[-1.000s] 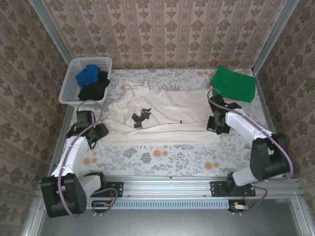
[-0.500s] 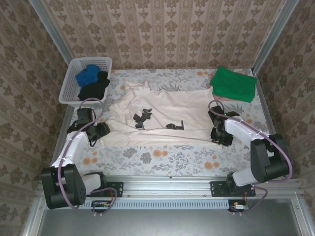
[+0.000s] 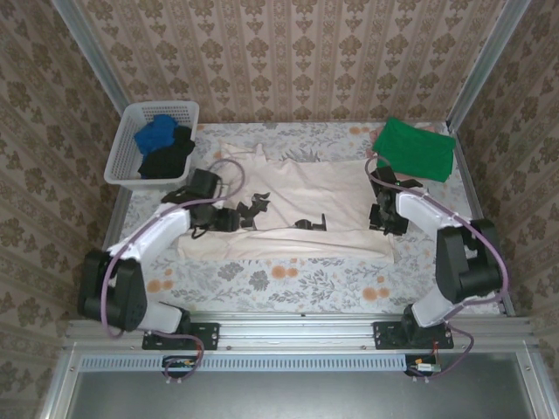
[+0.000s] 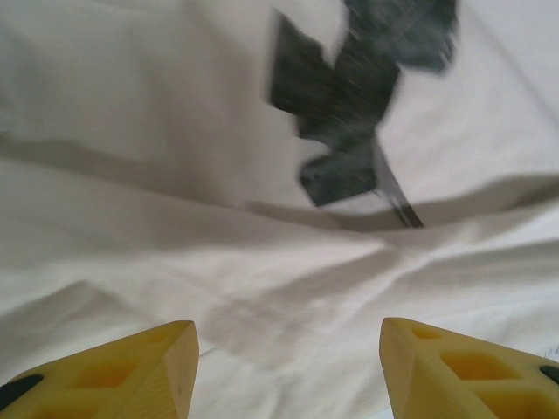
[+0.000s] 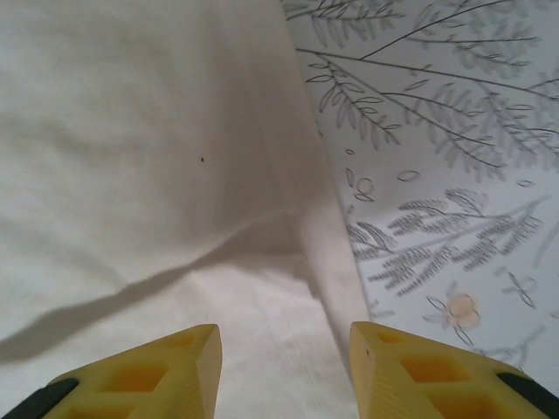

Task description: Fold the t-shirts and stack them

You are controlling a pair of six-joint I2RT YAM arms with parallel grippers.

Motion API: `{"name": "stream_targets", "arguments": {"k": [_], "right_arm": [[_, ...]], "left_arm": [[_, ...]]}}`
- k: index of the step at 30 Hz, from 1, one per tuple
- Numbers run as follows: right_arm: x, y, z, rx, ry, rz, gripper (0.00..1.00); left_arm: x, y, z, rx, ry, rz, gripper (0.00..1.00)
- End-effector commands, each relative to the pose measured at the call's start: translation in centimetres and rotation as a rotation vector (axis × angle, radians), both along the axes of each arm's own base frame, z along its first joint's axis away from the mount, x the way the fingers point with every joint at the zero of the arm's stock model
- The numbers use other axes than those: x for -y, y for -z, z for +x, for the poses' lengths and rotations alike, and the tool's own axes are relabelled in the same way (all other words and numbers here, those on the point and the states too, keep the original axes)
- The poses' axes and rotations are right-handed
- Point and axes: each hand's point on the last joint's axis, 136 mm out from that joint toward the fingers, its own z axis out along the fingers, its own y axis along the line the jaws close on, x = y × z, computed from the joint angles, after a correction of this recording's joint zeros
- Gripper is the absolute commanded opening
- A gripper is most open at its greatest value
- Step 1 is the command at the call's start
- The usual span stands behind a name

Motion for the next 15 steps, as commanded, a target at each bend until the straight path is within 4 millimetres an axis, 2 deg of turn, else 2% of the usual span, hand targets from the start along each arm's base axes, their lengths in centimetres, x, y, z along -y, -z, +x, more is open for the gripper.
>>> {"name": "stream_targets", "arguments": {"k": [1,5,7,11,15], "right_arm": [[-0.3,0.9,1.0,-0.008,-0.037,0.014,0.45],[-0.3,2.0,1.9,-0.007,-0.044,0.024,0.45],[-0.1,2.4,2.3,-0.019,-0.044,0.006,0.44],[-0.1,2.9,2.6,-0.037,-0.049,-0.002,0.40],[0.1,2.7,2.6,-0.024,-0.048,-0.008,0.27]], "left_arm": [[1.0,2.3,-1.6,-0.087,0.142,0.089,0.58],[0.8,3.7,-1.2,-0.116,0.158,0.126,0.58],[0.6,4.1,-1.0,-0.126,0.157,0.148,0.54],[0.5,4.4,-0.6,-0.131,0.160,0.169,0.40],[0.6,3.9,0.1,-0.107,0.160,0.180,0.18]]}}
